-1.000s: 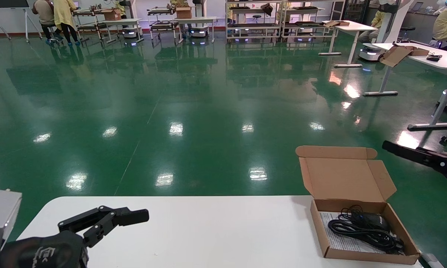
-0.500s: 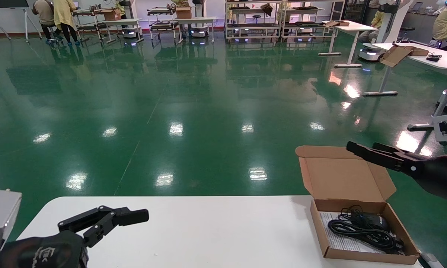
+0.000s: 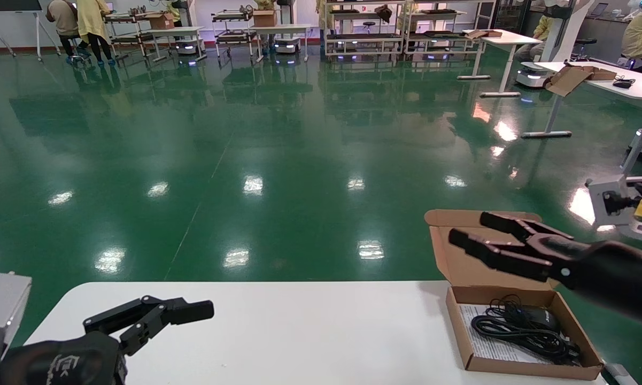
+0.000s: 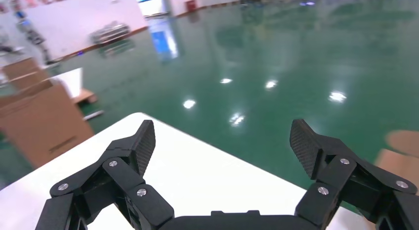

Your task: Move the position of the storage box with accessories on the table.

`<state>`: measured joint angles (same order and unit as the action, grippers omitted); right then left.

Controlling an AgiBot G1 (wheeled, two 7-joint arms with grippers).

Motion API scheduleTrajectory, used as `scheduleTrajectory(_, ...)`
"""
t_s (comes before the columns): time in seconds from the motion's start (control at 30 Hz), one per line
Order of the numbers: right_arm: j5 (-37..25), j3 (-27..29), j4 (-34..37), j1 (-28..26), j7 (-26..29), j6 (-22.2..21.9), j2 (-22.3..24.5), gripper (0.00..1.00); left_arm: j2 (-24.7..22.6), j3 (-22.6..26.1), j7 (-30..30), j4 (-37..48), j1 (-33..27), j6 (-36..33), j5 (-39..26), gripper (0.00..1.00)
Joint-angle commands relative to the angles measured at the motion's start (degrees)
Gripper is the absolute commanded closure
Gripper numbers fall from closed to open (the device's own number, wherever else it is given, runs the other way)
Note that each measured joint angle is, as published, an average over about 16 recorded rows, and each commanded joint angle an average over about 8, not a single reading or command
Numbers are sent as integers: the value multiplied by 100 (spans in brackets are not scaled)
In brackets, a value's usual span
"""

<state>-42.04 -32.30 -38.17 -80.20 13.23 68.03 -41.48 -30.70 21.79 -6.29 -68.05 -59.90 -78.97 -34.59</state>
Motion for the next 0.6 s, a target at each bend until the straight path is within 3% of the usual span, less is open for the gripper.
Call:
scheduleTrajectory(0.03,1,107,-233,123,-16,116,43,0,0,0,0,0,0,0,0,0)
scheduleTrajectory(0.6,11,1017,-2211,1164,-155,1103,404,0,0,0,0,0,0,0,0,0)
